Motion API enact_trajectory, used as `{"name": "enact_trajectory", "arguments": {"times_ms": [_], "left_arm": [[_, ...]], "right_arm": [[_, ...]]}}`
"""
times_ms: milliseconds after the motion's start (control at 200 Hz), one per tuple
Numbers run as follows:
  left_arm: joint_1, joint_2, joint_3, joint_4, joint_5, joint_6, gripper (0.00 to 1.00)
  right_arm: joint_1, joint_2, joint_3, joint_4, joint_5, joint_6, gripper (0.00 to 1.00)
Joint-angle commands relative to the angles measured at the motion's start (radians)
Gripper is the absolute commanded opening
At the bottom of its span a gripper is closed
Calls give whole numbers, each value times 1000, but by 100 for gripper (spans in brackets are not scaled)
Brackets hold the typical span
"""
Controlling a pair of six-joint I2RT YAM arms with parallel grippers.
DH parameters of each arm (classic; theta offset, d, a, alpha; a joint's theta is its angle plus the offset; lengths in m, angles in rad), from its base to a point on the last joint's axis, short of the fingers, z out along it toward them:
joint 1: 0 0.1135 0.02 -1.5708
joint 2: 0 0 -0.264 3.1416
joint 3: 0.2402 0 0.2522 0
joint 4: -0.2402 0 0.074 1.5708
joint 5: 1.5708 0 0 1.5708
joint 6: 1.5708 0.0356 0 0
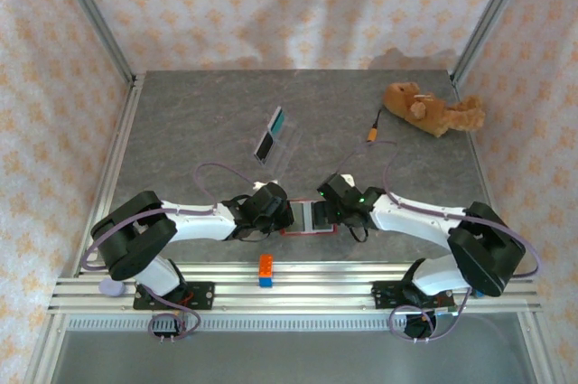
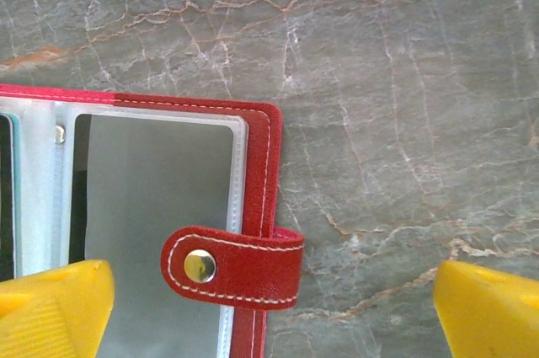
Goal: Put the credit cards into the card holder
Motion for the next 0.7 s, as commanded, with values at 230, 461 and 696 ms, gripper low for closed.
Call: {"name": "enact_trajectory", "arguments": {"times_ms": [230, 461, 696], "left_arm": [[15, -52, 9, -100, -13, 56, 7], [33, -145, 7, -174, -37, 100, 9], [48, -234, -27, -240, -49, 134, 28]], "right_arm": [[-4, 87, 83, -29, -80, -25, 69], [-4, 127, 98, -50, 20, -21, 58], [-10, 80, 85, -79, 73, -33, 53]]}}
